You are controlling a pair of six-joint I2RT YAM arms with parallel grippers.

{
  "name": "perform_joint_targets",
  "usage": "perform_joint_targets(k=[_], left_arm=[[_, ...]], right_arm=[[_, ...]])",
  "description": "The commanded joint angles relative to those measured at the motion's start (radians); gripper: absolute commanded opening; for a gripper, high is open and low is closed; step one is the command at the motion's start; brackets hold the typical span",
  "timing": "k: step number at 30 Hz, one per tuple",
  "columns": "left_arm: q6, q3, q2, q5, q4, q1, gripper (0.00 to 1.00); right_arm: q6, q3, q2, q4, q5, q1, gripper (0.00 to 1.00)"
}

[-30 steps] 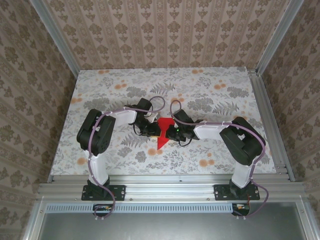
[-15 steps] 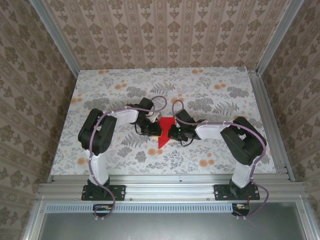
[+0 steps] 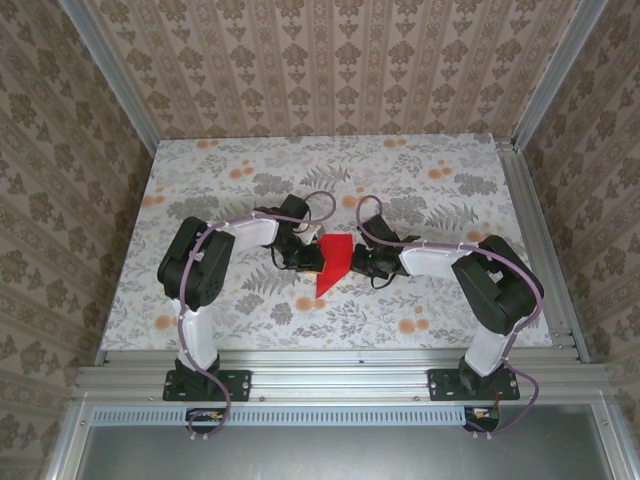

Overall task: Fold a paper plane with a square sheet of paper (pick it up from the middle)
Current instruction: Third fold the triangle at the center of the table.

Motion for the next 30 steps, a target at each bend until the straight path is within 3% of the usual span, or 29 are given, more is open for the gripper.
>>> perform_joint_targets(k=[1, 6, 16, 30], left_arm=[[0.029, -0.052, 0.103, -0.197, -0.060, -0.003, 0.16], [0.032, -0.049, 0.105, -0.187, -0.059, -0.003, 0.16], [0.033, -0.042, 0.108, -0.170, -0.060, -0.003, 0.16], [0.033, -0.033, 0.122, -0.168, -0.060, -0.002, 0.16]], right_arm=[[-0.031, -0.023, -0.071, -0.026, 0.033, 0.000, 0.14], [-0.010, -0.038, -0.155, 0.025, -0.017, 0.067, 0.14], [0.156, -0.071, -0.043, 0.232, -0.096, 0.191, 0.13], [0.175, -0.090, 0.063, 0.300, -0.153, 0.213, 0.12]])
